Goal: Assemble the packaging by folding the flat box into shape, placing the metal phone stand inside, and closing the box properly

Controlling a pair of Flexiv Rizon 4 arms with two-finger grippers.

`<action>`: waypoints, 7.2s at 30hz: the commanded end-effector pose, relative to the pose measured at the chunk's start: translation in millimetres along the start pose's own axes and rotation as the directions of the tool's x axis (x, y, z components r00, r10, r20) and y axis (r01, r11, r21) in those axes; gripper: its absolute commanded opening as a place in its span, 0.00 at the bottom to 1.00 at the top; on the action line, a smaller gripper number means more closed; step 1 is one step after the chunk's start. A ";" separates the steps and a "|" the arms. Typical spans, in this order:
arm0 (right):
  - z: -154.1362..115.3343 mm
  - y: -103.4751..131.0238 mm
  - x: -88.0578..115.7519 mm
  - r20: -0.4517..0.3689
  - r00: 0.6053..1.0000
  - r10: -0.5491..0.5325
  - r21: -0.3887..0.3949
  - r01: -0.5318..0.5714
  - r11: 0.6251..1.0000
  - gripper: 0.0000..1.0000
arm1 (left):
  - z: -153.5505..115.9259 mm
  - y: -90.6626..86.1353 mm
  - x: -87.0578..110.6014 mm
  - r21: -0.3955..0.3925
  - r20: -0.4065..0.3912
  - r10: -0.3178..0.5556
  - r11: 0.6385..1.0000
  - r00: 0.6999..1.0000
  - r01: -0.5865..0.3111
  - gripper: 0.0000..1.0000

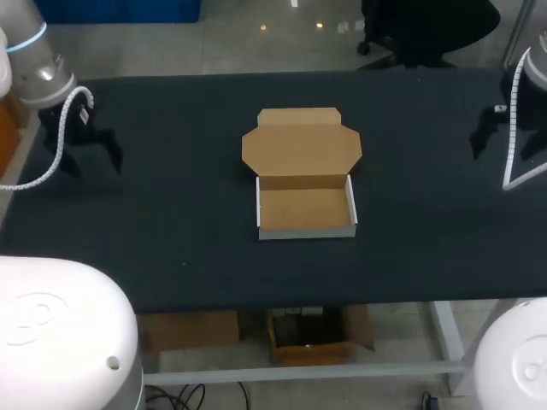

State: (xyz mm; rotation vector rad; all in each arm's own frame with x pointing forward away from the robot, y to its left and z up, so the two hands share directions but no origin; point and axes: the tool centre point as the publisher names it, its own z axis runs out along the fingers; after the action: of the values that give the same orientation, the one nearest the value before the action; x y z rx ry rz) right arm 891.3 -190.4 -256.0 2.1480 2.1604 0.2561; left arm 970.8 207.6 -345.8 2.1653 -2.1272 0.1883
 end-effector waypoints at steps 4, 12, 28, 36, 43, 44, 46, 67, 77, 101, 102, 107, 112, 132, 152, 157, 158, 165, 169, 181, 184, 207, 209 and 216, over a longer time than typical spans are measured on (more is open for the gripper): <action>-1.1 -0.1 0.4 0.003 1.000 0.001 0.003 -0.001 1.000 1.00 | 5.4 -25.8 -8.0 -0.043 0.017 -0.011 0.999 1.000 0.012 1.00; -1.1 -0.1 0.4 0.003 1.000 0.001 0.003 -0.001 1.000 1.00 | 1.5 -29.9 -9.1 -0.060 -0.002 -0.034 0.998 0.999 0.033 1.00; -1.1 -0.1 0.4 0.003 1.000 0.001 0.003 -0.001 1.000 1.00 | 1.5 -29.9 -9.1 -0.060 -0.002 -0.034 0.998 0.999 0.033 1.00; -1.1 -0.1 0.4 0.003 1.000 0.001 0.003 -0.001 1.000 1.00 | 1.5 -29.9 -9.1 -0.060 -0.002 -0.034 0.998 0.999 0.033 1.00; -1.1 -0.1 0.4 0.003 1.000 0.001 0.003 -0.001 1.000 1.00 | 2.5 -38.2 -8.2 -0.059 0.000 -0.036 0.998 0.999 0.036 1.00; -1.1 -0.1 0.4 0.003 1.000 0.001 0.003 -0.001 1.000 1.00 | 3.0 -43.8 -8.5 -0.051 0.010 -0.041 0.998 0.999 0.042 1.00; -1.1 -0.1 0.4 0.003 1.000 0.001 0.003 -0.001 1.000 1.00 | 3.2 -51.5 -11.2 -0.047 0.012 -0.045 0.998 0.999 0.045 1.00; -1.1 -0.1 0.4 0.003 1.000 0.001 0.003 -0.001 1.000 1.00 | 23.4 -133.0 -61.9 0.044 0.073 -0.018 0.999 0.997 0.015 1.00; -1.1 -0.1 0.4 0.003 1.000 0.001 0.003 -0.001 1.000 1.00 | 28.7 -163.5 -76.7 0.055 0.091 -0.012 0.998 0.996 0.007 1.00; -1.1 -0.1 0.4 0.003 1.000 0.001 0.003 -0.001 1.000 1.00 | 31.8 -215.1 -96.8 0.060 0.107 -0.026 0.998 0.994 0.020 1.00; -1.1 -0.1 0.4 0.003 1.000 0.001 0.003 -0.001 1.000 1.00 | 32.0 -216.7 -97.9 0.060 0.107 -0.027 0.998 0.994 0.021 1.00; -1.1 -0.1 0.4 0.003 1.000 0.001 0.003 -0.001 1.000 1.00 | 34.3 -223.4 -101.7 0.058 0.102 -0.033 0.998 0.994 0.027 1.00; -1.1 -0.1 0.4 0.003 1.000 0.001 0.003 -0.001 1.000 1.00 | 34.5 -229.7 -104.5 0.056 0.099 -0.036 0.998 0.994 0.030 1.00; -1.1 -0.1 0.4 0.003 1.000 0.001 0.003 -0.001 1.000 1.00 | 34.9 -252.1 -112.5 0.044 0.124 -0.017 0.999 0.992 0.012 1.00; -1.1 -0.1 0.4 0.003 1.000 0.001 0.003 -0.001 1.000 1.00 | 34.8 -268.1 -123.4 0.041 0.137 -0.003 0.999 0.991 -0.003 1.00; -1.1 -0.1 0.4 0.003 1.000 0.001 0.003 -0.001 1.000 1.00 | 34.1 -270.2 -122.9 0.042 0.144 0.010 0.999 0.990 -0.016 1.00; -1.1 -0.1 0.4 0.003 1.000 0.001 0.003 -0.001 1.000 1.00 | 34.0 -270.7 -122.8 0.042 0.145 0.012 0.999 0.989 -0.018 1.00; -1.1 -0.1 0.4 0.003 1.000 0.001 0.003 -0.001 1.000 1.00 | 34.0 -274.6 -121.0 0.041 0.158 0.025 0.999 0.987 -0.032 1.00; -1.1 -0.1 0.4 0.003 1.000 0.001 0.003 -0.001 1.000 1.00 | 33.7 -276.9 -119.6 0.042 0.162 0.030 0.998 0.986 -0.037 1.00; -1.1 -0.1 0.4 0.003 1.000 0.001 0.003 -0.001 1.000 1.00 | 33.9 -281.1 -118.8 0.056 0.165 0.035 0.997 0.986 -0.045 1.00; -1.1 -0.1 0.4 0.003 1.000 0.001 0.003 -0.001 1.000 1.00 | 33.7 -283.2 -118.8 0.061 0.166 0.035 0.997 0.985 -0.046 1.00; -1.1 -0.1 0.4 0.003 1.000 0.001 0.003 -0.001 1.000 1.00 | 35.8 -295.6 -121.7 0.093 0.154 0.028 0.995 0.988 -0.043 1.00; -1.1 -0.1 0.4 0.003 1.000 0.001 0.003 -0.001 1.000 1.00 | 35.7 -296.4 -122.3 0.096 0.152 0.026 0.995 0.988 -0.041 1.00; -1.1 -0.1 0.4 0.003 1.000 0.001 0.003 -0.001 1.000 1.00 | 35.8 -299.8 -124.7 0.107 0.151 0.014 0.994 0.988 -0.031 1.00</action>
State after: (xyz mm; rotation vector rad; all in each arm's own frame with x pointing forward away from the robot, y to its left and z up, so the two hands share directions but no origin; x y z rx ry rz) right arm 890.9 -190.0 -256.2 2.1478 2.1581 0.2567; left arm 1257.0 327.1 -391.7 2.3629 -2.3530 0.3630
